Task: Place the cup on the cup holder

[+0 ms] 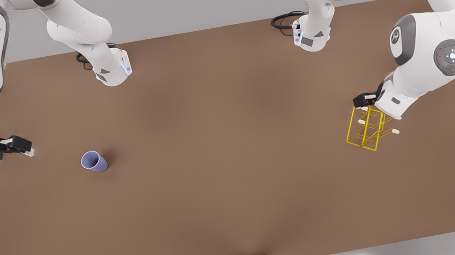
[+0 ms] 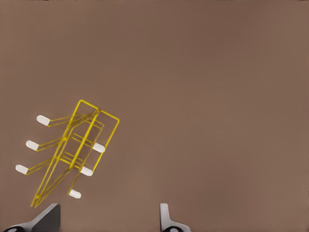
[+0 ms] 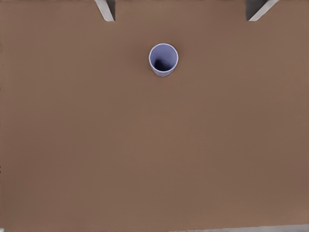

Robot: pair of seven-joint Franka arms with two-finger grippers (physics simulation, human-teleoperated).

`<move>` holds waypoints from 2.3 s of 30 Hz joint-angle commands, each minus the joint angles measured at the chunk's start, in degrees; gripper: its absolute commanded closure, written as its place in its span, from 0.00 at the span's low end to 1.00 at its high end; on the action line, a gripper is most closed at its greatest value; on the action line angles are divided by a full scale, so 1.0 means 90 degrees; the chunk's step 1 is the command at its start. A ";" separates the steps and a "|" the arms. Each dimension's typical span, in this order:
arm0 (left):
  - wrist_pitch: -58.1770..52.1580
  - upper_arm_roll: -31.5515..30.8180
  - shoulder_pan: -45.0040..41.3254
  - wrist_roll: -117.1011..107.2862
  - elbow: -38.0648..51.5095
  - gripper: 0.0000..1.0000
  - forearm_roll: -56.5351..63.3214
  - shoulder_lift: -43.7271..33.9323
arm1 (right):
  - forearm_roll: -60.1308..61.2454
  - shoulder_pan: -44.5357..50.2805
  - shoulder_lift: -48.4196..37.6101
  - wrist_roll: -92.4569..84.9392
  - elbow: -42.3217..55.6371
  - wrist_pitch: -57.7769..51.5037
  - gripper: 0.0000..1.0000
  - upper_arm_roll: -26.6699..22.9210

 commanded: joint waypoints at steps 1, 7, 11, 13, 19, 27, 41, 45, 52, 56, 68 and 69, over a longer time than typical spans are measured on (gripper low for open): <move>-0.0235 -0.0005 -0.0015 -0.0382 0.0106 0.00 -0.0001 0.0057 | 0.0078 0.0180 0.0005 -0.0216 0.0002 0.0256 0.00 0.0036; -0.0255 -0.0113 -0.0288 -0.1290 0.0165 0.00 -0.0401 0.0106 | 0.0195 0.0180 -0.0404 -0.0246 -0.1364 0.0422 0.00 0.0524; -0.0284 -0.0171 -0.0376 -0.1505 0.0086 0.00 -0.0411 0.0350 | 0.0195 0.0200 -0.0190 -0.0206 -0.1502 0.0627 0.00 0.0651; -0.0265 -0.0162 -0.0376 -0.1661 0.0135 0.00 -0.0489 0.0380 | 0.0156 0.0346 0.0025 -0.0206 -0.1376 0.0618 0.00 0.0661; -0.0284 -0.0162 -0.0454 -0.1905 0.0116 0.00 -0.0489 0.0467 | 0.0117 0.0453 0.0259 0.0007 -0.1922 0.1526 0.00 0.0690; -0.0264 -0.0162 -0.0552 -0.2120 0.0155 0.00 -0.0479 0.0546 | 0.0098 0.0385 0.0064 0.0340 -0.3006 0.2853 0.00 0.0739; -0.0274 -0.0162 -0.0601 -0.2228 0.0126 0.00 -0.0469 0.0546 | 0.0098 0.0454 -0.0463 0.0760 -0.4491 0.4221 0.00 0.1071; -0.0274 -0.0162 -0.0611 -0.2228 0.0126 0.00 -0.0460 0.0555 | 0.0098 0.0454 -0.0444 0.0770 -0.4520 0.4260 0.00 0.1071; -0.0274 -0.0162 -0.0640 -0.2267 0.0116 0.00 -0.0450 0.0555 | 0.0068 0.0268 -0.0795 0.0721 -0.5564 0.5119 0.00 0.1071; -0.0274 -0.0162 -0.0640 -0.2267 0.0116 0.00 -0.0450 0.0555 | 0.0068 0.0122 -0.1088 0.0663 -0.6092 0.5442 0.00 0.1081; -0.0284 -0.0162 -0.0718 -0.2277 0.0096 0.00 -0.0430 0.0555 | 0.0029 -0.0093 -0.0737 0.0653 -0.6336 0.6194 0.00 0.1090; -0.0284 -0.0162 -0.0718 -0.2277 0.0096 0.00 -0.0430 0.0555 | 0.0029 -0.0093 -0.0727 0.0643 -0.6385 0.6262 0.00 0.1090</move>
